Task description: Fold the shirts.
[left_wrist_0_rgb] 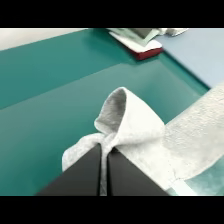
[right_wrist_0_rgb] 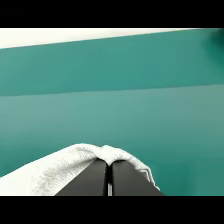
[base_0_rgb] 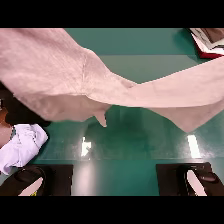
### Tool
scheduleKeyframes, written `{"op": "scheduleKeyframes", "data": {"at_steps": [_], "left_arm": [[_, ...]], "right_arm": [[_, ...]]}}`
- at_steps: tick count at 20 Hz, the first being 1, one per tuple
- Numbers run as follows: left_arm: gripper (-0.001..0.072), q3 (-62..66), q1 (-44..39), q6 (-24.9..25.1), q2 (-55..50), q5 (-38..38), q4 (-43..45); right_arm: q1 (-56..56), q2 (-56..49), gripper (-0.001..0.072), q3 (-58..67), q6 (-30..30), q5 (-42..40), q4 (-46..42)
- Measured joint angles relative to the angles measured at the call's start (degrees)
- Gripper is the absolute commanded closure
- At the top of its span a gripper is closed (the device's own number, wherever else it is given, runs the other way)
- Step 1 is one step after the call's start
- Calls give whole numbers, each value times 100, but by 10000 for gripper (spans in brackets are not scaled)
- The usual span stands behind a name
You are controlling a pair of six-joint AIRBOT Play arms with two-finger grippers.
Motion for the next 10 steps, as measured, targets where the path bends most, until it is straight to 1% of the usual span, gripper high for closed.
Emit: {"op": "scheduleKeyframes", "data": {"at_steps": [3,5,8,10], "left_arm": [[682,125,0,-57,7,-2,-76],[682,-175,-2,-72,15,-48,188],[682,-1198,0,-74,-103,-136,841],[682,-1961,0,-39,-304,-44,1130]], "right_arm": [[-151,-463,701,796,-72,481,9],[-197,-896,701,1224,-55,931,9],[-229,-1615,701,1471,26,1587,11],[-221,-2098,701,1268,50,1871,9]]}}
